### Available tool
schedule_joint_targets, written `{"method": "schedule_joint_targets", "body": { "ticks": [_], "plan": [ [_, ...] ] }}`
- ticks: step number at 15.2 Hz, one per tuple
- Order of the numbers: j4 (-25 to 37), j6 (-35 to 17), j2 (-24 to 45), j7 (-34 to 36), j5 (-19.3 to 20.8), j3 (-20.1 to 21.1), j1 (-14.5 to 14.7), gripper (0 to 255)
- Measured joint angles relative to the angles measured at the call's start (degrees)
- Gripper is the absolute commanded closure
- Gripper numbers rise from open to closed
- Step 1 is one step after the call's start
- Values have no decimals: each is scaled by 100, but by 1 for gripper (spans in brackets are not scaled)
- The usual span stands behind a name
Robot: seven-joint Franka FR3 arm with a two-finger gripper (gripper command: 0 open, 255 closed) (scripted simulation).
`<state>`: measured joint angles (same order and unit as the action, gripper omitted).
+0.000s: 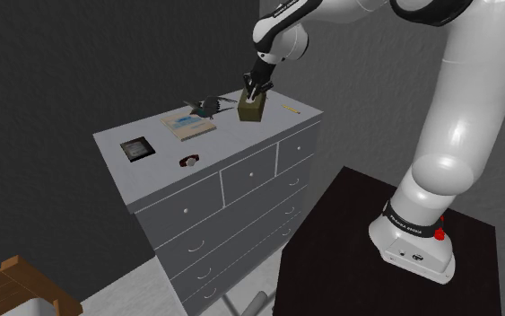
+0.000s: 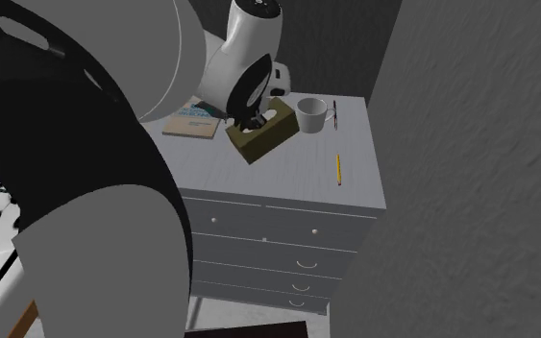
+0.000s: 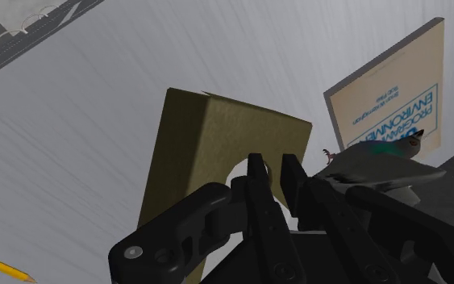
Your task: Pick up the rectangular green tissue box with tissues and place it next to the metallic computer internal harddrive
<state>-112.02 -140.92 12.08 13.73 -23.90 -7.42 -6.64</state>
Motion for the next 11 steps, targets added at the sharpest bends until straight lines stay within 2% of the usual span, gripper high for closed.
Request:
{"method": "schedule_joint_targets", "body": {
  "ticks": [11],
  "plan": [
    [398, 686, -333, 370, 325, -78, 33, 255]
  ]
}}
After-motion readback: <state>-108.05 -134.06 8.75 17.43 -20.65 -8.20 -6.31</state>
